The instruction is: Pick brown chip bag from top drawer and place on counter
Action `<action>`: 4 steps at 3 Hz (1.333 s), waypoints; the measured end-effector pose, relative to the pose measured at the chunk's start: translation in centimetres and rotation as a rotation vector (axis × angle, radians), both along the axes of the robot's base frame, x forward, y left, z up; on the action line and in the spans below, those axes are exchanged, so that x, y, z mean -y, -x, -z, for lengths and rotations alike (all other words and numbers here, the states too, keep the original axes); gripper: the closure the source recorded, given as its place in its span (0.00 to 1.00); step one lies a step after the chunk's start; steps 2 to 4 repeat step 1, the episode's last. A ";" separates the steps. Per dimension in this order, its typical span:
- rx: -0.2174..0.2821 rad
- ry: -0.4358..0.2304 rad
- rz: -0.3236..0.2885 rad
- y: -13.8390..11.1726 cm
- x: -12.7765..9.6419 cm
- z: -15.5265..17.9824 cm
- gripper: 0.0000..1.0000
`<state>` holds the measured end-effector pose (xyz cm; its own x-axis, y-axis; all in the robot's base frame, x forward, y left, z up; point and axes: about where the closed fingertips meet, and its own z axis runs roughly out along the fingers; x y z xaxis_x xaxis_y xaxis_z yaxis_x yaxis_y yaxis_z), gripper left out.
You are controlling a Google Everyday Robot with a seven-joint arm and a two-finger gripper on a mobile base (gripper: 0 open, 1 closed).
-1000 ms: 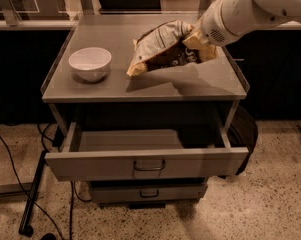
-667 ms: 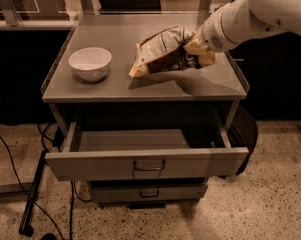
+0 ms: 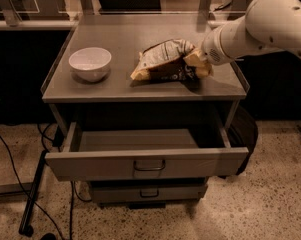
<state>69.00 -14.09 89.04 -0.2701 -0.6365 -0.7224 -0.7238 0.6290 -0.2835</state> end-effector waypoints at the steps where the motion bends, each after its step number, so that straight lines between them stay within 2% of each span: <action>1: -0.023 -0.025 0.008 -0.2 0.2 1.8 1.00; 4: -0.023 -0.025 0.008 -0.2 0.2 1.8 1.00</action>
Offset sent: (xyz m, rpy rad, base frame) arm 0.0000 0.0000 0.0000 0.0000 0.0000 0.0000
